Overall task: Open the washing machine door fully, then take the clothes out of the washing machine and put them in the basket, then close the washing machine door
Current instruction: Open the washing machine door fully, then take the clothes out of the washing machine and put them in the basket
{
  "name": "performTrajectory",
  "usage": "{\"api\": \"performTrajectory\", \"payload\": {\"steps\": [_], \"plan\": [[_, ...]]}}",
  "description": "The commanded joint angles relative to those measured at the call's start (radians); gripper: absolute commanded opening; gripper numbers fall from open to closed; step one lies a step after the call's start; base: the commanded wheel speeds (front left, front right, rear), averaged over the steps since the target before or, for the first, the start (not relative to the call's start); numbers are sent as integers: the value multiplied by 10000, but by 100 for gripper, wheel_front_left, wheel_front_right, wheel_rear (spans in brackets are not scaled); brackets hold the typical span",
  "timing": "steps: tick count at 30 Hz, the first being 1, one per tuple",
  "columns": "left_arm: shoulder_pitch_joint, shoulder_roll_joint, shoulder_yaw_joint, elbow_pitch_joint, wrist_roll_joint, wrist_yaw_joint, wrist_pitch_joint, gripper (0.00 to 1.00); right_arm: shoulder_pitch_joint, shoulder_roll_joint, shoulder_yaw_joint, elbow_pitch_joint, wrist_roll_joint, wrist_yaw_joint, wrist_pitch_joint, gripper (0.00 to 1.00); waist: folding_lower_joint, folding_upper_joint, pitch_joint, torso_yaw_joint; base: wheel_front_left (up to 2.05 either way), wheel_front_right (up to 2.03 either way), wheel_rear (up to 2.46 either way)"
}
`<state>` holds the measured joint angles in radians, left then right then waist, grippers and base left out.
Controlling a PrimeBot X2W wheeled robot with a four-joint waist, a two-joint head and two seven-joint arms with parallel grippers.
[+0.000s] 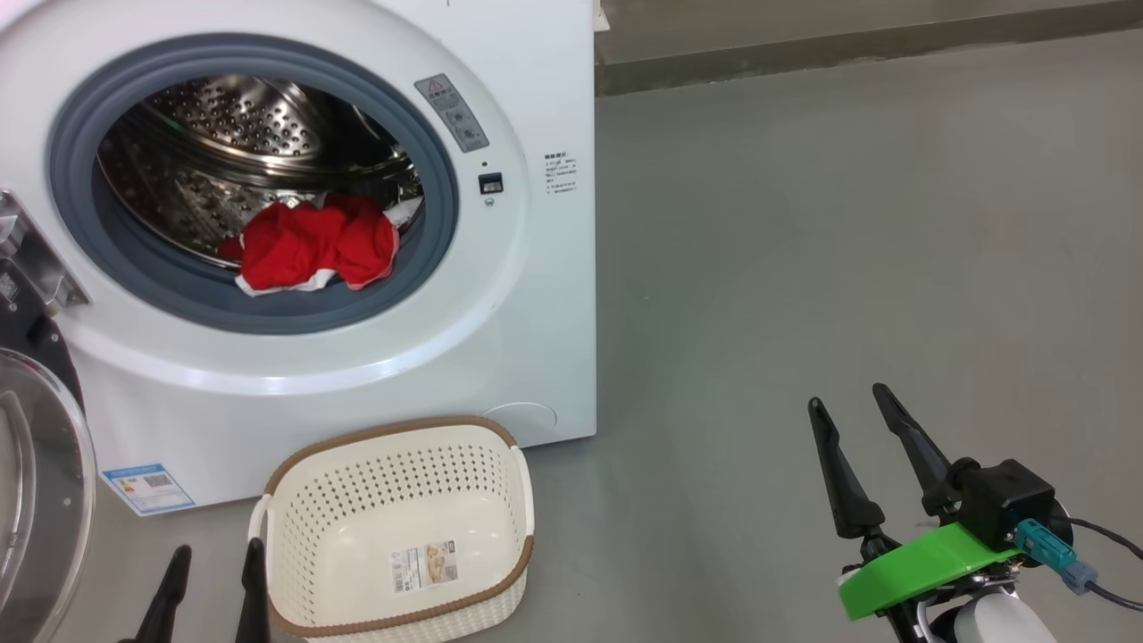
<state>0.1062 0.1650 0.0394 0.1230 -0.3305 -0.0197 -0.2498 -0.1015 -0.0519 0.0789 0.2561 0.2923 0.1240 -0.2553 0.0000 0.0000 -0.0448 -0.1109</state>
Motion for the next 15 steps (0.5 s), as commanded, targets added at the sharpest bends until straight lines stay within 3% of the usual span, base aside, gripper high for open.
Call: {"api": "performTrajectory", "payload": {"steps": [1,15], "plan": [[-129,68,455,-133,138,-67,-119,100,-129,16,187,-296,-102,67,-65,100,0,0,-37,-15,0,0,0],[-138,-298,811,94,548,-310,-119,100,31,16,195,-306,-181,67,-65,100,0,0,-42,146,0,0,0]]}}
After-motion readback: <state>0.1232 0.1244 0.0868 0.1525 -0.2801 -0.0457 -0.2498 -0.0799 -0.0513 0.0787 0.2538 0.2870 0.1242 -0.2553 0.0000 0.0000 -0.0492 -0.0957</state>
